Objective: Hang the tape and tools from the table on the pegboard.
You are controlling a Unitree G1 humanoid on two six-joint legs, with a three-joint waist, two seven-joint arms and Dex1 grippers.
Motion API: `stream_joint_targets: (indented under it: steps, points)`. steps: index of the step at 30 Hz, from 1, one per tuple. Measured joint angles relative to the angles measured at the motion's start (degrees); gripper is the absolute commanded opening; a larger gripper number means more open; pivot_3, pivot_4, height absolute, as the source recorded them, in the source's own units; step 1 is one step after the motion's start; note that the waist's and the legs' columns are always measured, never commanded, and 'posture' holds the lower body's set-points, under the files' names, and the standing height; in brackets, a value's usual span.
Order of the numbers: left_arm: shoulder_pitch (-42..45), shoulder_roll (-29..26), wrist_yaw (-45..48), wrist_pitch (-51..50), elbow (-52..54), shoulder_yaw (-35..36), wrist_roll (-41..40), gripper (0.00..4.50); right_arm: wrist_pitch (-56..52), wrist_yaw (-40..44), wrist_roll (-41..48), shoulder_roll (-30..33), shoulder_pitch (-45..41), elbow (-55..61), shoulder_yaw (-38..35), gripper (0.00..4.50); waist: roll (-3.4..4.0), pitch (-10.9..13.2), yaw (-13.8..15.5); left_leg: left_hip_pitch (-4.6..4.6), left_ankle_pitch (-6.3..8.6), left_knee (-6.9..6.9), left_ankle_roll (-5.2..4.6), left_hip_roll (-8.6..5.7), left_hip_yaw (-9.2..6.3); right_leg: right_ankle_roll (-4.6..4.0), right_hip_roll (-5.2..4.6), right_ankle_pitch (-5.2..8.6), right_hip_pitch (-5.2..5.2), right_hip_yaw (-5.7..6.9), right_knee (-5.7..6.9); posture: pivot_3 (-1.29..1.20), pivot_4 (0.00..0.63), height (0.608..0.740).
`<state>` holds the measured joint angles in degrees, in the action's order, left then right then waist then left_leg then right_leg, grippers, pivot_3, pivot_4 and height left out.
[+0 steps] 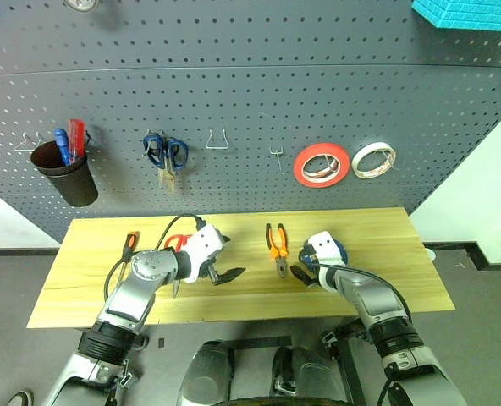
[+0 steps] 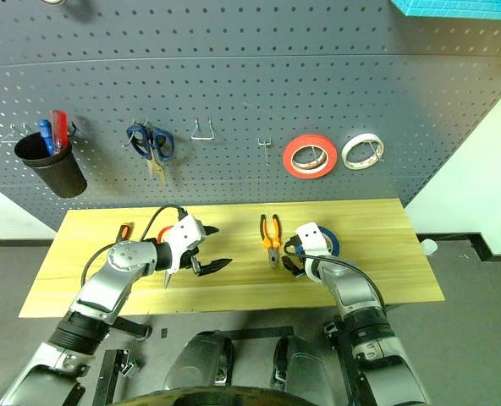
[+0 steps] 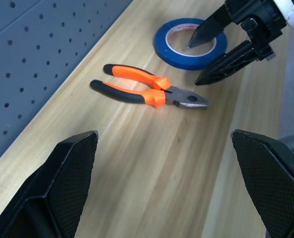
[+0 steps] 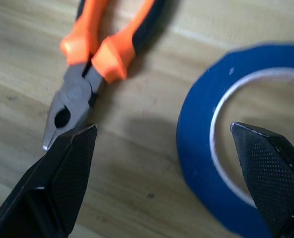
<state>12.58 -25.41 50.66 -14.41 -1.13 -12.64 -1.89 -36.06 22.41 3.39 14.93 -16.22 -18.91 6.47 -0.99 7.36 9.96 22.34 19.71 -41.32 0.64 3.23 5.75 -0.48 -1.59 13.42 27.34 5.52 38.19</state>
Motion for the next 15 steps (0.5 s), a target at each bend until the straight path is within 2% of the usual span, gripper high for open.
stream_joint_targets:
  steps: [15]
  points:
    - [-4.0,-2.6,-1.0,-4.2,6.9,0.4,-1.4,4.49,-2.3,1.4,1.3,-0.1,-2.1,-1.1,-1.3,4.5,0.02,1.8,0.0,0.0,0.0,0.02,0.0,0.01,-0.02,0.02,-0.02,0.01,0.0,0.0,-0.02,0.39,0.185,0.676]
